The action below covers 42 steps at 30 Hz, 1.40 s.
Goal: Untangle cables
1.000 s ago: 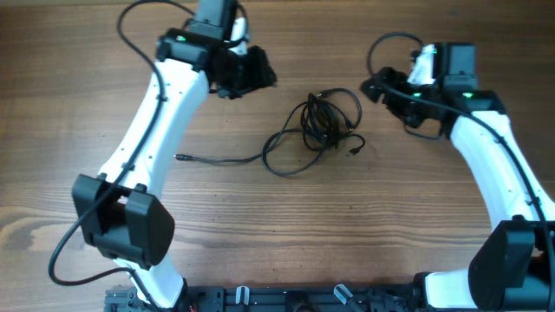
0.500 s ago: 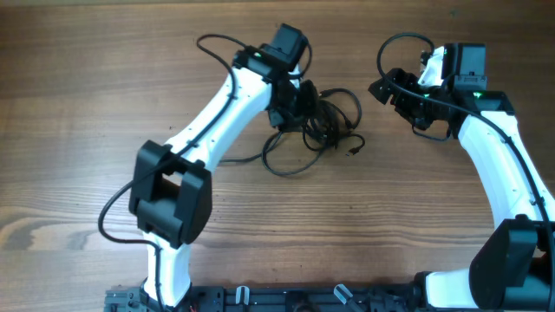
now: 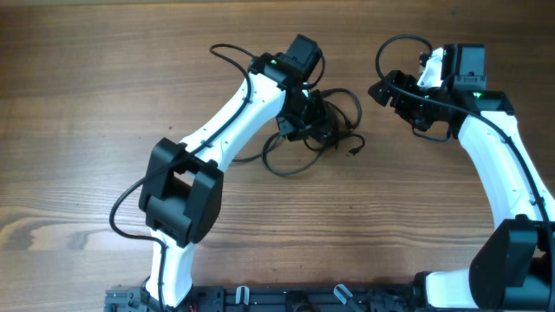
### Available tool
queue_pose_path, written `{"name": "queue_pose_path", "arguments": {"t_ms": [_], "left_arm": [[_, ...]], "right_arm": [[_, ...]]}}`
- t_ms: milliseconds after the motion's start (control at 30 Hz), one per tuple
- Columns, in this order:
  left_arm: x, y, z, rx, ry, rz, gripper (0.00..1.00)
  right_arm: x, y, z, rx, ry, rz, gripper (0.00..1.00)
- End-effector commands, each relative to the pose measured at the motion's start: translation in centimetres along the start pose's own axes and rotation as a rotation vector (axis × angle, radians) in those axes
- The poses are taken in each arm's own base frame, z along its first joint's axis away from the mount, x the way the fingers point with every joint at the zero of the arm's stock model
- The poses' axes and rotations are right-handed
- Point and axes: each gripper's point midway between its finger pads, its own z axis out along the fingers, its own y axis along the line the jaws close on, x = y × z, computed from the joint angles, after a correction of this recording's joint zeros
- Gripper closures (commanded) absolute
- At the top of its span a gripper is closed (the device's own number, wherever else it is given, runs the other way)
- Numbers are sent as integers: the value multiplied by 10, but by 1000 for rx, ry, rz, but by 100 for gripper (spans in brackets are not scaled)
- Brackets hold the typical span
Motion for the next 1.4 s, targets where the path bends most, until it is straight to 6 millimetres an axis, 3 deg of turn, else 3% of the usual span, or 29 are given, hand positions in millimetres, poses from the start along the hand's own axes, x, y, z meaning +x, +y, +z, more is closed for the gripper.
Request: {"name": "queue_pose_path", "arguments": {"t_ms": [0, 367, 633, 767, 933, 1167, 1367], "left_arm": [[-8, 1, 6, -57, -79, -9, 51], [-21, 8, 8, -127, -173, 9, 56], [-30, 9, 26, -127, -176, 3, 61], [-32, 10, 32, -129, -175, 2, 69], [-37, 7, 30, -110, -191, 3, 94], [-57, 10, 6, -72, -233, 28, 96], [-57, -11, -30, 55, -227, 234, 96]], "right_arm": [[-3, 7, -8, -7, -25, -37, 13], [-3, 7, -8, -6, -24, -36, 13], [-3, 7, -8, -6, -24, -37, 13], [-3, 7, -8, -6, -24, -37, 13], [-3, 7, -8, -6, -24, -37, 13], [-3, 7, -8, -10, -22, -63, 13], [-2, 8, -8, -17, -18, -64, 13]]}}
